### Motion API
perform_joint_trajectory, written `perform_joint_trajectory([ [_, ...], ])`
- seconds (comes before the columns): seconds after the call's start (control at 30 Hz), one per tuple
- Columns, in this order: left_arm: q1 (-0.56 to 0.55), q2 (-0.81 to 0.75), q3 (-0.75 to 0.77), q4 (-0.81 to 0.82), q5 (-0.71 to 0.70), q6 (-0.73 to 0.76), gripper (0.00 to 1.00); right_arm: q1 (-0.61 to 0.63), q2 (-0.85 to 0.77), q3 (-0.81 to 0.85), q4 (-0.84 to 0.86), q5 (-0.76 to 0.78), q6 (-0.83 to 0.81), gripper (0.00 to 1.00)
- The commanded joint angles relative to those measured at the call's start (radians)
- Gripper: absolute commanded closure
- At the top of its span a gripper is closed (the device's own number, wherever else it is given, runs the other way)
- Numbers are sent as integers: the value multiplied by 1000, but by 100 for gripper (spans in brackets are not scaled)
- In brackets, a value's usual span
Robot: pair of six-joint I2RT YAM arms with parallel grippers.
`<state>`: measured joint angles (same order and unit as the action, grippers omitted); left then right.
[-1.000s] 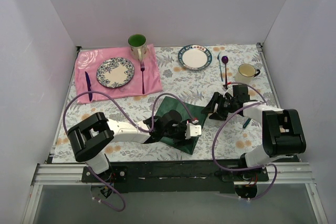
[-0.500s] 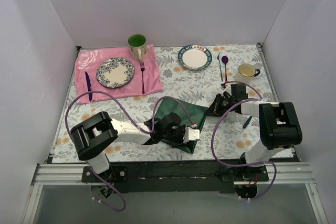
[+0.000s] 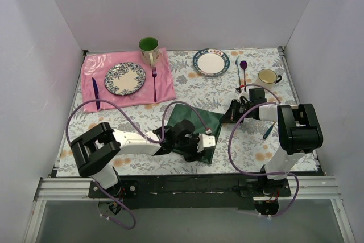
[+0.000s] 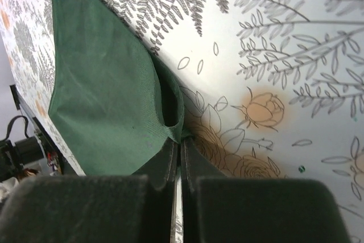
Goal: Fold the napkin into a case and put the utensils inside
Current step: Smooth out the lower triangle-folded napkin at the center of the board.
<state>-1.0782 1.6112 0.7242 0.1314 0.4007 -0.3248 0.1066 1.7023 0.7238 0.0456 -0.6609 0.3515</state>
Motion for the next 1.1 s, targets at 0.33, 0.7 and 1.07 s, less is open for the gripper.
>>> perform_joint_trajectory([
  [0.33, 241, -264, -57, -294, 96, -20, 61, 64, 114, 107, -7, -57, -187, 99],
  [0.7, 242, -247, -192, -268, 12, 173, 62, 84, 148, 146, -44, -68, -227, 99],
  [1.07, 242, -278, -155, -337, 82, 158, 62, 81, 152, 272, -220, -72, -284, 43],
])
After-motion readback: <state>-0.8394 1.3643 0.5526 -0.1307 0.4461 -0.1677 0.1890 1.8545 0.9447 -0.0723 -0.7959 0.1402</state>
